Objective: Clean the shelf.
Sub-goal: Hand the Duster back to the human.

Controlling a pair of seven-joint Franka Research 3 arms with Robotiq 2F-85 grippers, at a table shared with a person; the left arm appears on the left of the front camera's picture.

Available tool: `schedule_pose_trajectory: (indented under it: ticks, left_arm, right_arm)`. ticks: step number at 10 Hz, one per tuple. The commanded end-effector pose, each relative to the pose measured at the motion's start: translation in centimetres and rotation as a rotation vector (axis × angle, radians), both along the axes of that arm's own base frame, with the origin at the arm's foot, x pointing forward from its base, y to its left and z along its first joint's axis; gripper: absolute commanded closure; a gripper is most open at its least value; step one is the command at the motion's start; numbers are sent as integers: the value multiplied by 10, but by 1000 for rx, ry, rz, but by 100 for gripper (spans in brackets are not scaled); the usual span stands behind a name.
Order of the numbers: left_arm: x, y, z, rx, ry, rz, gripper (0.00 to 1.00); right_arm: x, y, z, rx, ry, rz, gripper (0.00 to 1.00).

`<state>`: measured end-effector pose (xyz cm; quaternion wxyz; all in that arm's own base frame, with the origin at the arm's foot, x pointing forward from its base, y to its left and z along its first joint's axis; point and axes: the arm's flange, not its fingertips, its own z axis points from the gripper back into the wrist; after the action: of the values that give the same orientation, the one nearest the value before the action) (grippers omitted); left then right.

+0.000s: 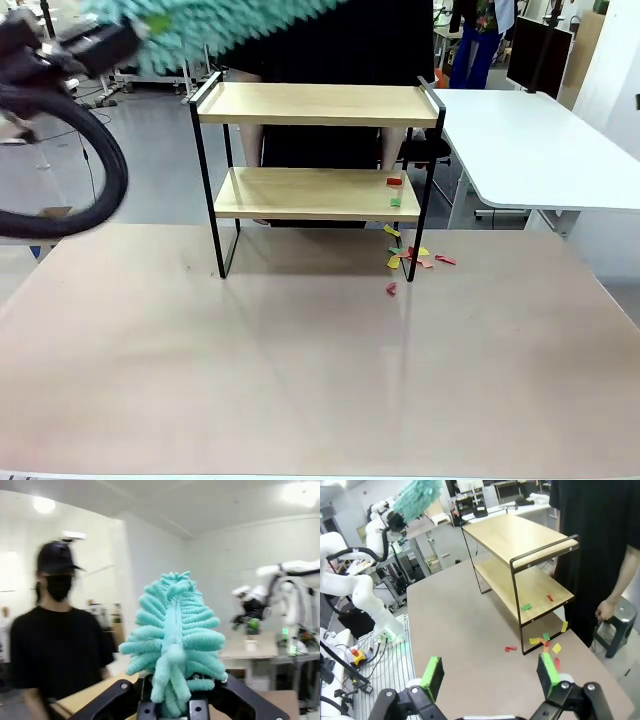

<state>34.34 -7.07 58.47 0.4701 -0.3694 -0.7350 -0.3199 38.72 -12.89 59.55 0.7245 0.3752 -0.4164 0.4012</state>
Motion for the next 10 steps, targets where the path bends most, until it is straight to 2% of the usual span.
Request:
schedule_pose_trajectory:
  ticks: [1,4,7,8,10]
  left_arm:
    - [-30,28,-13,-86,5,210,84]
    - [-39,71,-43,-134,75,513,84]
    - [-31,84,-65,-89,169,703,84]
    - [-28,89,-73,-84,191,725,84]
    - [-17,97,-101,-38,272,845,84]
  right_arm:
    - [-2,-1,1,-12,-2,6,0]
    - [-2,-1,1,-12,-2,6,0]
    - [-2,-1,1,-12,-2,6,0]
    - [-2,-1,1,-12,-2,6,0]
    - [-2,-1,1,-12,-2,6,0]
